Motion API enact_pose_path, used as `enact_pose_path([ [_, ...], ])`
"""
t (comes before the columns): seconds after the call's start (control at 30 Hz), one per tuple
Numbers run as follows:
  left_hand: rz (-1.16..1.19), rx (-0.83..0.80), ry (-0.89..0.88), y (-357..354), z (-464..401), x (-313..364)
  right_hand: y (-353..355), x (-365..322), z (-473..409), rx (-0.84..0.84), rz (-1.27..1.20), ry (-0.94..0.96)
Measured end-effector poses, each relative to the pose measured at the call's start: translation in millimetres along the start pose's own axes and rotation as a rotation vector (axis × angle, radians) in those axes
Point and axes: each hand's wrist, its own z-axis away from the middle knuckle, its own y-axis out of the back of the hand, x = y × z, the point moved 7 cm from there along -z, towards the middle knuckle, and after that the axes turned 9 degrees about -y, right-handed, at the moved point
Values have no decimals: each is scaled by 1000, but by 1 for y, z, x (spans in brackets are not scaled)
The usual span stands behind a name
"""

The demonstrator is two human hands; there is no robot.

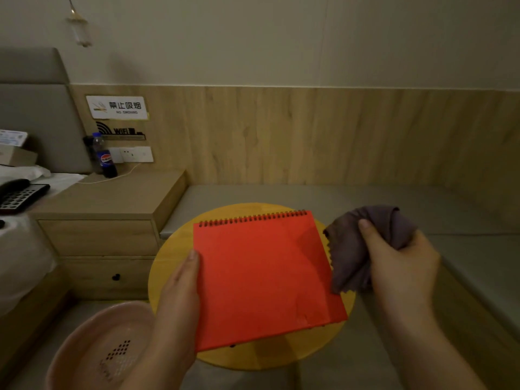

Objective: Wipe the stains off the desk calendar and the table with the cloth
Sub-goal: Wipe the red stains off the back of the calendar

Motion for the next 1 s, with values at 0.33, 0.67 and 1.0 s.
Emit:
enact_pose_path([
  [0.33,28,-28,-25,-11,3,8,-38,-15,13,-78,68,143],
  [0.67,70,-55,-78,-24,6,5,-49,-22,31,-107,145,175],
  [1.0,73,-73,-146,-32,11,3,-85,-25,69,-189,184,232],
])
